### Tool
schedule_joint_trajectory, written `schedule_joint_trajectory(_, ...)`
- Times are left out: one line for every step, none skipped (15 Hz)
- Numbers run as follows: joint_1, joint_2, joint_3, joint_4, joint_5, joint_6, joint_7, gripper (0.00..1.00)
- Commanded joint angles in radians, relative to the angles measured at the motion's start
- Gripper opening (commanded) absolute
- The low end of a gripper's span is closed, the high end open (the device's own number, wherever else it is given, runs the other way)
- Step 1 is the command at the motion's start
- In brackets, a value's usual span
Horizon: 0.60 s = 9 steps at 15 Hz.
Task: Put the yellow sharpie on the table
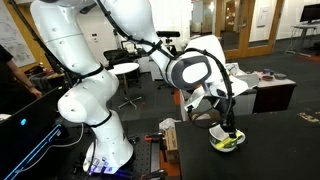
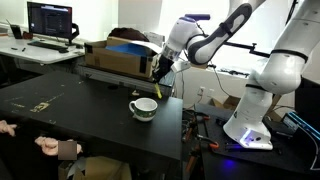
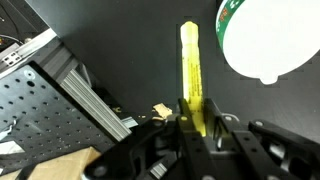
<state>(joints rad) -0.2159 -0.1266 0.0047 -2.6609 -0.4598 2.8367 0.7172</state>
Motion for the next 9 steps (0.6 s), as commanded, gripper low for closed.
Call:
schedule_joint_trajectory(-0.004,0.082,-0.001,0.052,0.016,-0.036,0.019,0.05)
schedule_joint_trajectory(-0.002,0.104,-0.003,0.06,0.029,-0.036,0.011,0.05)
schedule_joint_trajectory(0.019,0.129,-0.023,0.071,0.057,-0.039,-0.01,0.05)
schedule_joint_trajectory(0.028,0.154,-0.032,0.083,0.077,-0.035,-0.02,0.05)
schedule_joint_trajectory(0.039,0.181,-0.042,0.094,0.117,-0.032,-0.044,0.05)
schedule_joint_trajectory(0.049,0.198,-0.05,0.115,0.166,-0.049,-0.073,0.05)
schedule_joint_trajectory(0.058,0.217,-0.058,0.132,0.214,-0.058,-0.102,0.05)
schedule_joint_trajectory(0.067,0.231,-0.064,0.148,0.257,-0.07,-0.127,0.45)
schedule_joint_trajectory(0.077,0.24,-0.072,0.161,0.28,-0.083,-0.138,0.47)
